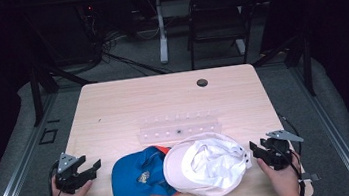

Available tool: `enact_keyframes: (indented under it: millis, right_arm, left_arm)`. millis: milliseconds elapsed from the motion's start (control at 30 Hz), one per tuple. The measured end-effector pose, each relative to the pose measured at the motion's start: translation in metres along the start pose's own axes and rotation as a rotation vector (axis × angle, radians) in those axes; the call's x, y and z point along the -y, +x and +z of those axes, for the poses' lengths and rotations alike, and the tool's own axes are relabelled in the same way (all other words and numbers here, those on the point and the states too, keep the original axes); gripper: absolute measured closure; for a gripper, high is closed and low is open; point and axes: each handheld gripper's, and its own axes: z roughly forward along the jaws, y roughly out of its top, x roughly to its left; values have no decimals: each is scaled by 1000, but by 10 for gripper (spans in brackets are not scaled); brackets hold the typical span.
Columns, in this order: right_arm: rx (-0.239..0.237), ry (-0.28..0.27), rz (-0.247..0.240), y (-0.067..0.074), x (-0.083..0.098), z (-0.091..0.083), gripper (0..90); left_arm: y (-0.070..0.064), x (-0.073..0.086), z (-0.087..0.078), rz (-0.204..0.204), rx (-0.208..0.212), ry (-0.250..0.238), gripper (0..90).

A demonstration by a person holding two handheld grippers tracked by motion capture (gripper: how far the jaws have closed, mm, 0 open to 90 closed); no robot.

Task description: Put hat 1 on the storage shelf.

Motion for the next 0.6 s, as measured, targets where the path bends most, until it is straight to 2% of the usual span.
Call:
enact_keyframes:
  millis: [167, 233, 333, 367, 467, 567, 600]
  right_arm:
    - [-9, 1, -2, 4, -2, -2, 516]
    - [0, 9, -28, 7, -3, -3, 510]
    - [-11, 23, -31, 9, -4, -5, 510]
    - [-12, 25, -35, 9, -4, -6, 510]
    - [-15, 33, -40, 12, -5, -8, 510]
    - [-6, 38, -44, 14, -7, -9, 510]
    - [-2, 37, -44, 15, -8, -10, 510]
  left_arm:
    - [-2, -1, -2, 12, -2, 10, 329]
    - [-4, -1, 0, -5, 9, 17, 319]
    - [-5, -2, -1, 3, 11, 38, 319]
    - [-6, -2, 1, 7, 14, 27, 319]
    - [-8, -2, 1, 14, 23, 38, 321]
    - [-10, -2, 2, 19, 24, 39, 322]
    - [-11, -3, 1, 20, 29, 52, 323]
